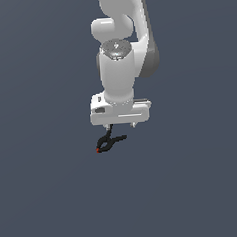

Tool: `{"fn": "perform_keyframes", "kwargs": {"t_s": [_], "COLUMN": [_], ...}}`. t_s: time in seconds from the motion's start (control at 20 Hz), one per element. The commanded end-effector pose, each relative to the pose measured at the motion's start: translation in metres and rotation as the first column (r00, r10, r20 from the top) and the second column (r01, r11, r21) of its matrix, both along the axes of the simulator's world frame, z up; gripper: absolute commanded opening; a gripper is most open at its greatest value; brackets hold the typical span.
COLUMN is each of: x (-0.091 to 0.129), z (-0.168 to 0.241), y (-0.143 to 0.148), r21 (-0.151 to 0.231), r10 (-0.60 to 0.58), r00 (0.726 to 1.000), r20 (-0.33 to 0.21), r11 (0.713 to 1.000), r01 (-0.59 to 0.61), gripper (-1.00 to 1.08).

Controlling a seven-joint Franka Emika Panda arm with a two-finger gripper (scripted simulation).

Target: Pick up the object and move it to a goal position.

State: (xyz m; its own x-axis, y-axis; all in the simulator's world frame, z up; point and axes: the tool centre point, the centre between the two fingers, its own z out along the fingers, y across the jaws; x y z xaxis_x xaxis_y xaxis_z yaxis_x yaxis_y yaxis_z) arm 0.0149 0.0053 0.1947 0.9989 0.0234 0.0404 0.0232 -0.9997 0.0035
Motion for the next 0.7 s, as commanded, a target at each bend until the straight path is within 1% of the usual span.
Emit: {"fn": "perform_keyframes", "kwargs": {"t_s": [0.0,0.15,0.45,0.65], "x": [0.000,0.000,0.001,0.001], "z": [0.000,0.002,0.011,0.012], "y": [0.000,-0.004,-0.027,-0.028], "r21": [0.000,0.001,0.004,0.004], "r10": [0.000,-0.008,-0.042,-0.040], "r00": [1.000,1.000,0.999,0.999], "r20": [0.000,0.003,0.020,0.021], "r11": [1.000,1.000,0.999,0.999], "r01": [0.000,0.008,0.042,0.040], "gripper": [1.00,1.00,1.00,1.00]}}
